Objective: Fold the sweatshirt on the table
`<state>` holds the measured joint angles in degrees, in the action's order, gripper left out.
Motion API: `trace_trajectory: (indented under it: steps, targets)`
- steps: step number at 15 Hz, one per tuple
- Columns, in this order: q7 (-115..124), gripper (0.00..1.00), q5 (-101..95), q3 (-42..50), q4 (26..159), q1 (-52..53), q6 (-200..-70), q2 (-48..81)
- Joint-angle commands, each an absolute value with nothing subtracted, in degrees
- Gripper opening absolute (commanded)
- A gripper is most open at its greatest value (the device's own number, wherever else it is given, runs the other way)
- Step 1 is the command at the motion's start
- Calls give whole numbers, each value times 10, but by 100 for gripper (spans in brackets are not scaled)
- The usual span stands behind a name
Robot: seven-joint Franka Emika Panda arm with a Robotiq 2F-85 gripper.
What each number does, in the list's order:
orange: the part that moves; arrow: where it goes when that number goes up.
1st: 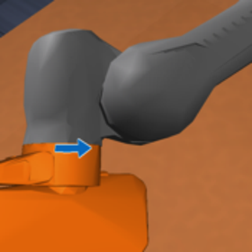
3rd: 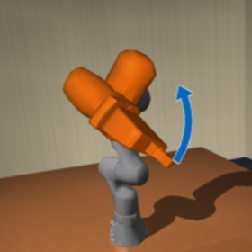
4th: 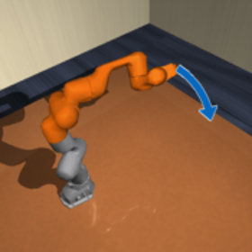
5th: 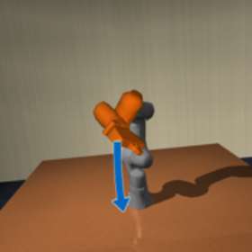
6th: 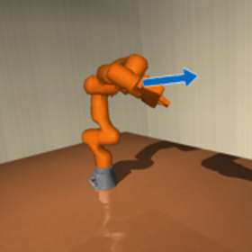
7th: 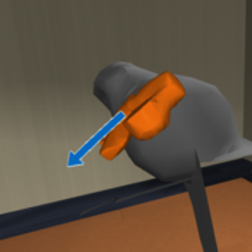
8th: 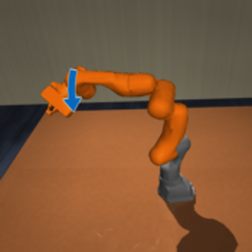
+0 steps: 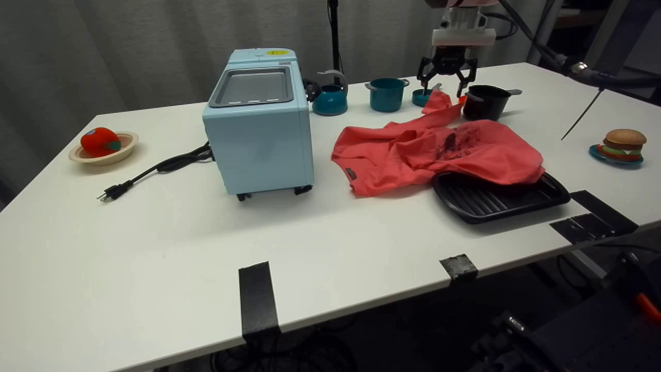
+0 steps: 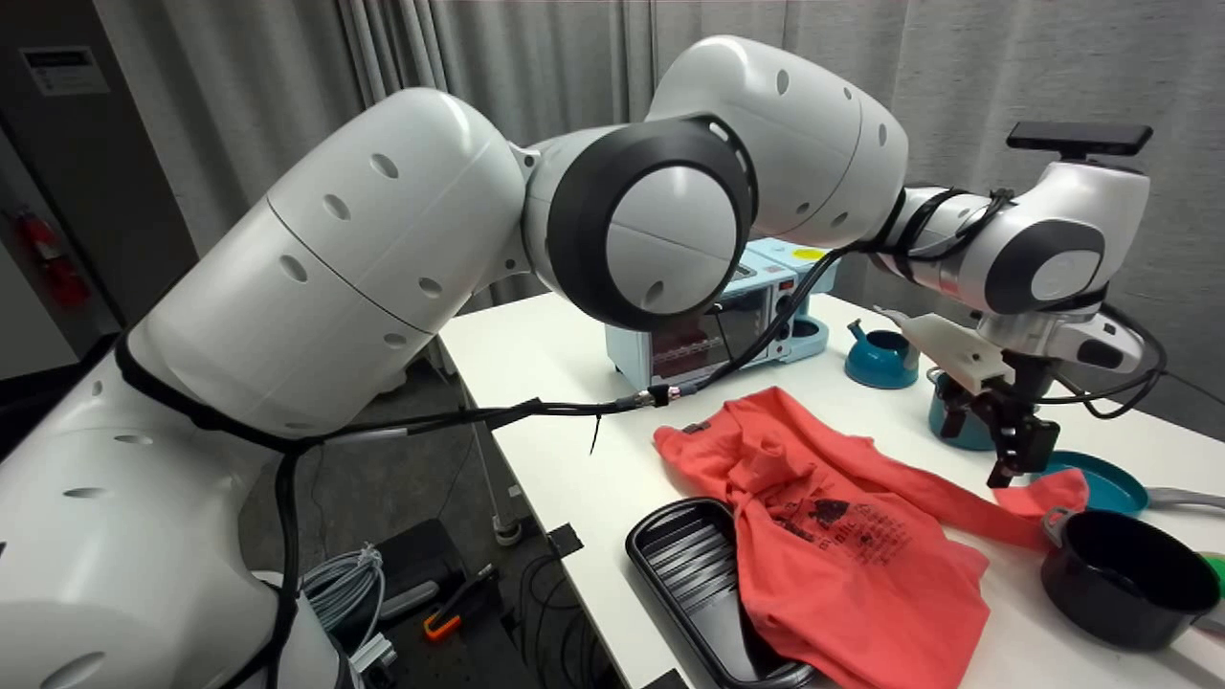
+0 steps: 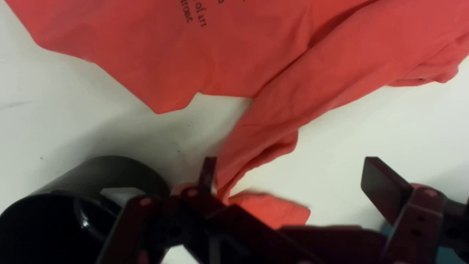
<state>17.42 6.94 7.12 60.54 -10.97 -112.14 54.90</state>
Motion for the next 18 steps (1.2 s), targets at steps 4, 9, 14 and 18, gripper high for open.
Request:
trace_trajectory:
  steps: [4,9,14,18]
  targets:
    - [226,100,48,92,607,-97,-1107,546]
    - [221,100,56,83,602,-106,-1103,551]
    - [214,100,43,89,604,-100,-1110,542]
    - [174,100,29,82,592,-105,-1097,545]
